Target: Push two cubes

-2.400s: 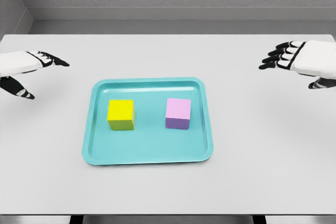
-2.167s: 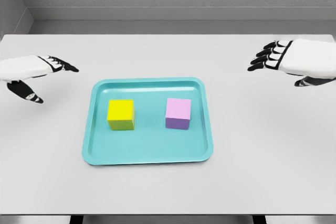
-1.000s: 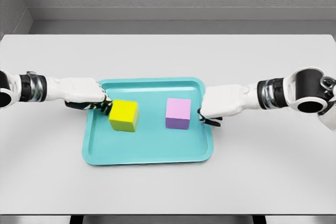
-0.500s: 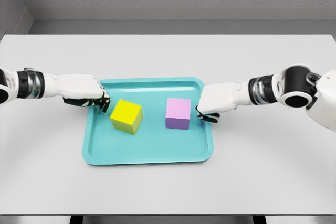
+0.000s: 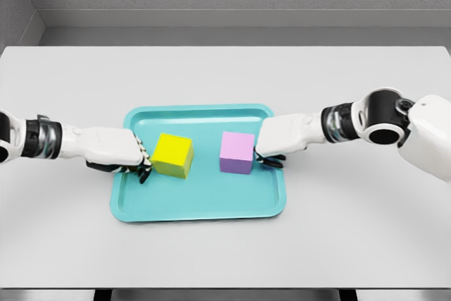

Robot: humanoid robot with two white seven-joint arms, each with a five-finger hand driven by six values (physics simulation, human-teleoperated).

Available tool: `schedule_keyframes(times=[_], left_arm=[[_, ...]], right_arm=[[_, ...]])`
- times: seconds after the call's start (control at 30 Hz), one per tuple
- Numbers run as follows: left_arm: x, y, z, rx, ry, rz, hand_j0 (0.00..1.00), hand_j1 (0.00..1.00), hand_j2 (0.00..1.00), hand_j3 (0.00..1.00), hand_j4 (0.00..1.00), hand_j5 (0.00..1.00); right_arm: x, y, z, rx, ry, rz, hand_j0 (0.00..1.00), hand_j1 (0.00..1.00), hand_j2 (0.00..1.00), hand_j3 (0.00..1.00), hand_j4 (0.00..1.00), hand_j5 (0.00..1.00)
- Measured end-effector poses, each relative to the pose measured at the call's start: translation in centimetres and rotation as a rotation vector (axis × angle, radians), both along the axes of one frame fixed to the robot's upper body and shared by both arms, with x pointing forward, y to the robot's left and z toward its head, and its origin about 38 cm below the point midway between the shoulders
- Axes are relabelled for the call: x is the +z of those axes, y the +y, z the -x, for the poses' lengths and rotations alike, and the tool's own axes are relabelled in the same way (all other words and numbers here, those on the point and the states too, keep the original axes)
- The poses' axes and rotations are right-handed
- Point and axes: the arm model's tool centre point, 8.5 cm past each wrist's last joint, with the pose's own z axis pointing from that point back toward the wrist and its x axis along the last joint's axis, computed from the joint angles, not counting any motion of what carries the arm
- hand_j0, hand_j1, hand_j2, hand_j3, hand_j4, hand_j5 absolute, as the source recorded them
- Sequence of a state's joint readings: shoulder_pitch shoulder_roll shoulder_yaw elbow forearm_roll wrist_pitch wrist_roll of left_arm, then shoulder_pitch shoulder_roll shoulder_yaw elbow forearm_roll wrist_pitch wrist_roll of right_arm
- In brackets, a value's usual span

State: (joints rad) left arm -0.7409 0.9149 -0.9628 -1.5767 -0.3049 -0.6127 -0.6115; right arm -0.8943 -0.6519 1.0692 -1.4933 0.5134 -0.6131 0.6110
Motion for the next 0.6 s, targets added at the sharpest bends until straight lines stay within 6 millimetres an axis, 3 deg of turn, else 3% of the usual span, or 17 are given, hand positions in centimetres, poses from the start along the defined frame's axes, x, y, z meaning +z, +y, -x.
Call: schedule_keyframes(times=[0.3, 0.6], left_arm=[[-0.3, -0.7, 0.0, -0.017, 0.002, -0.001, 0.44, 0.44, 0.44, 0.44, 0.44, 0.44], [0.4, 0.4, -1.5, 0.032, -0.021, -0.005, 0.44, 0.44, 0.44, 0.44, 0.44, 0.44]], right_arm=[[0.4, 2.2, 0.1, 0.046, -0.008, -0.011, 0.05, 0.05, 0.05, 0.05, 0.05, 0.05], [0.2, 3.9, 0.5, 0.083, -0.002, -0.019, 0.06, 0.06, 0.06, 0.06, 0.06, 0.06]])
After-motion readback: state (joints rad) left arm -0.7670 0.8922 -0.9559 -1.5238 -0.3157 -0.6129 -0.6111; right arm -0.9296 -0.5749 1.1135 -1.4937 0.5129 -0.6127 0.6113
